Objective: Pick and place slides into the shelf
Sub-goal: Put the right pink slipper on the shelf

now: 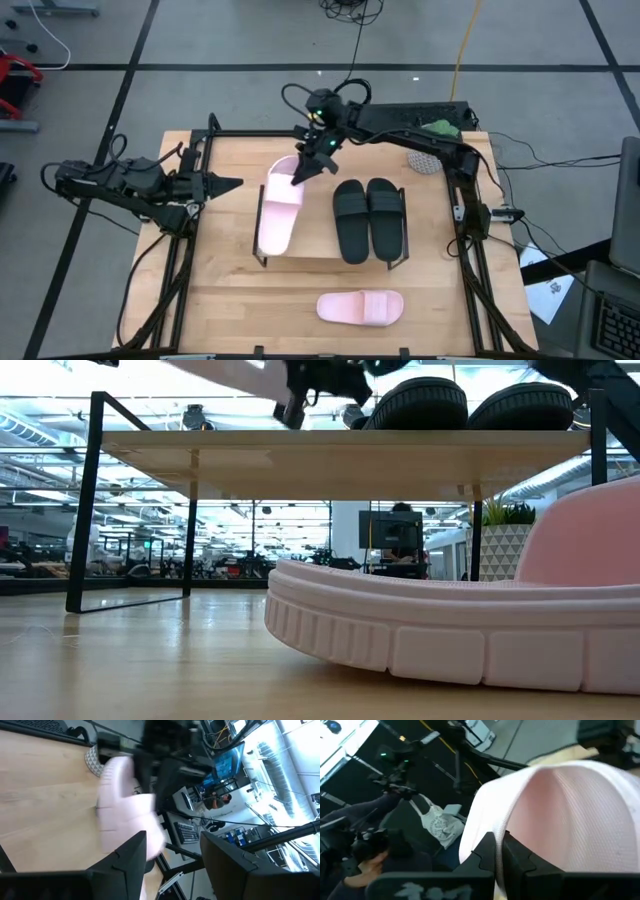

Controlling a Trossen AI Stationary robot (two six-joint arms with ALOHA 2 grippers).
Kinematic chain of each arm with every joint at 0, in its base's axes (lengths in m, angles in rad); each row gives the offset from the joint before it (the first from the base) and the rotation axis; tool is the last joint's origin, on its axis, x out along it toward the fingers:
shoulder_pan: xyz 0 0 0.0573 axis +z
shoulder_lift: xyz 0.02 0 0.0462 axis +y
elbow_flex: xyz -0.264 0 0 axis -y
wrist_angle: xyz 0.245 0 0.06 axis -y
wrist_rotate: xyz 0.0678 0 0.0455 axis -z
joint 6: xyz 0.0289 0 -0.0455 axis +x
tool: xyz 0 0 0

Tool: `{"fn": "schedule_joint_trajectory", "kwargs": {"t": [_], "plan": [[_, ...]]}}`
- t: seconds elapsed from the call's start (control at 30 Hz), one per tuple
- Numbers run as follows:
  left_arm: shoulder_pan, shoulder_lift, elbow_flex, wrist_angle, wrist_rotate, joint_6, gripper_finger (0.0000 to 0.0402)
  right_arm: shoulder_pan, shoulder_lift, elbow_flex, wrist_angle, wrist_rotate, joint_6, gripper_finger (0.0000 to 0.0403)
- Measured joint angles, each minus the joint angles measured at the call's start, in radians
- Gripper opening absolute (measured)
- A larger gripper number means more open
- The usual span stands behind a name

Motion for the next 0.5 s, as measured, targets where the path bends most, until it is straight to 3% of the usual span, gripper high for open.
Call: {"fn": "schedule_joint_trajectory", "kwargs": {"t": [0.5], "plan": [[0.0, 0.0, 0.0, 0.0, 0.0, 0.005, 0.0182, -0.001, 0.083, -0.001, -0.016, -0.057, -0.003, 0.0]]}}
